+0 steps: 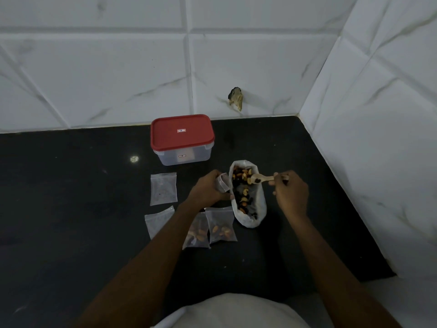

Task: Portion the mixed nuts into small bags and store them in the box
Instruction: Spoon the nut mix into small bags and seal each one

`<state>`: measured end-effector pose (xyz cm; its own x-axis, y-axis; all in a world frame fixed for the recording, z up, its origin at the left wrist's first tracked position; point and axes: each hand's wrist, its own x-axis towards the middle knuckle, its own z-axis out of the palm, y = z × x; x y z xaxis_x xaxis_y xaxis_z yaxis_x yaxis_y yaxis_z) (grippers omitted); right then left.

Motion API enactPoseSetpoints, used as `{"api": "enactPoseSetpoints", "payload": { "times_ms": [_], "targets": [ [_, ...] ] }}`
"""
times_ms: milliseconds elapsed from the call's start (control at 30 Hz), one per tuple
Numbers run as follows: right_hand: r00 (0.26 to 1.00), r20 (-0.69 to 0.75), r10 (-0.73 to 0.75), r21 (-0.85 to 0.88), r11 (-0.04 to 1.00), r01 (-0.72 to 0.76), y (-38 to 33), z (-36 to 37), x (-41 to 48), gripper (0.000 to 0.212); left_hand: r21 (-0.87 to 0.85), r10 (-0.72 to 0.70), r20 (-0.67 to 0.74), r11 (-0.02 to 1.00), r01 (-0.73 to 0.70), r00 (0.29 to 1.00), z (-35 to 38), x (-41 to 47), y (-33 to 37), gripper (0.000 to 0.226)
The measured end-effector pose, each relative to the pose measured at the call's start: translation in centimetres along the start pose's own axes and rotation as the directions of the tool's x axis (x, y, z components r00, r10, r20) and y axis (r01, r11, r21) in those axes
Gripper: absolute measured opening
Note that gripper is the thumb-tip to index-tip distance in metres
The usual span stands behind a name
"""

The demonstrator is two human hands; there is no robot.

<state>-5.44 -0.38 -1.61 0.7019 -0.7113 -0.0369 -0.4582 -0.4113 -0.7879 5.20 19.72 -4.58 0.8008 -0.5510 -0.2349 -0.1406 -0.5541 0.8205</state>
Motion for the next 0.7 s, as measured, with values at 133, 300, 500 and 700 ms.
{"api": "enactPoseSetpoints", "payload": {
  "times_ms": [133, 300, 500, 700],
  "targets": [
    [0.994, 0.027, -0.109, -0.216, 0.97, 0.112, -0.3, 0.0, 1.1, 0.015, 0.056, -0.004, 0.04, 0.998, 0.001, 0.999, -0.1, 0.6, 0.1, 0.062],
    [0.988, 0.115, -0.103, -0.279, 0.951, 0.132, -0.5, 0.8, 2.3, 0.015, 0.038, 0.008, 0.081, 0.999, -0.011, 0.997, 0.0, 0.6, 0.4, 0.059],
    [0.972, 0.234, -0.006, -0.06, 0.998, 0.02, -0.3, 1.7, 3.0, 0.018, -0.012, 0.019, 0.087, 1.0, -0.018, 0.996, 0.0, 0.8, 0.4, 0.058],
    [0.92, 0.352, 0.169, 0.194, 0.949, -0.248, -0.5, 1.9, 2.4, 0.016, -0.042, 0.023, 0.079, 0.999, -0.02, 0.997, 0.0, 0.9, 0.0, 0.057]
  ]
}}
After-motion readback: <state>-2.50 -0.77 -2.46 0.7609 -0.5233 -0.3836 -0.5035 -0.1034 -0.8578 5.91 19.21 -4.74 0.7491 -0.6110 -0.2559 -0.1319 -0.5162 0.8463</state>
